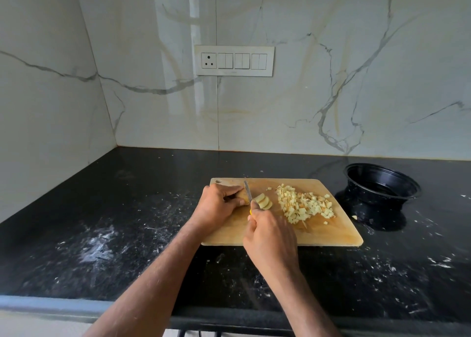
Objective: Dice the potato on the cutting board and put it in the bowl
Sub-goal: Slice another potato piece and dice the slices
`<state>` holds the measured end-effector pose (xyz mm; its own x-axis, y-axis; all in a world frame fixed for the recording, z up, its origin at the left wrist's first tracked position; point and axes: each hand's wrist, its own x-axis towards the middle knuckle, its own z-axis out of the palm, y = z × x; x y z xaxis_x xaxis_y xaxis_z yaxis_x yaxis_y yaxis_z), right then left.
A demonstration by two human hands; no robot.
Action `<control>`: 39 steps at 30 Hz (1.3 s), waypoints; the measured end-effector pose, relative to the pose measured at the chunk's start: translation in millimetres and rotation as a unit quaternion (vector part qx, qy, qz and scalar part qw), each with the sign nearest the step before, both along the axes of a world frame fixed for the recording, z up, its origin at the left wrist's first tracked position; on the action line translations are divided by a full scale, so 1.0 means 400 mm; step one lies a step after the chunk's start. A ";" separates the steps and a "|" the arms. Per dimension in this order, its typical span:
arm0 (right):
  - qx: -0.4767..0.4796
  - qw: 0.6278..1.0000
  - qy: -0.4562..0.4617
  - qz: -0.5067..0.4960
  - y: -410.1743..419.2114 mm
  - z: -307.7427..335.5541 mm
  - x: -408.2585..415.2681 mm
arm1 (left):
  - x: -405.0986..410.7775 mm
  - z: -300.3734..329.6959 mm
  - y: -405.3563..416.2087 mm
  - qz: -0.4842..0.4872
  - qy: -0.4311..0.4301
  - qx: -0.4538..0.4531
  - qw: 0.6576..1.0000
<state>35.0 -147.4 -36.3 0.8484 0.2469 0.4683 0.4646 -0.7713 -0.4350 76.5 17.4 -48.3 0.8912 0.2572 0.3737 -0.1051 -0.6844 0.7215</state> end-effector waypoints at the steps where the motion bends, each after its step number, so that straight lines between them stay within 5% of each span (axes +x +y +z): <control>1: -0.004 1.000 -0.001 -0.001 0.001 0.003 0.003 | 0.000 0.000 0.000 -0.002 0.003 0.000 1.000; 17: -0.070 0.997 0.038 0.011 0.040 0.009 0.046 | -0.012 0.006 -0.010 0.007 -0.020 0.020 1.000; 39: -0.045 0.998 -0.006 -0.033 -0.004 -0.040 0.004 | -0.004 -0.006 -0.002 0.015 -0.027 0.038 0.999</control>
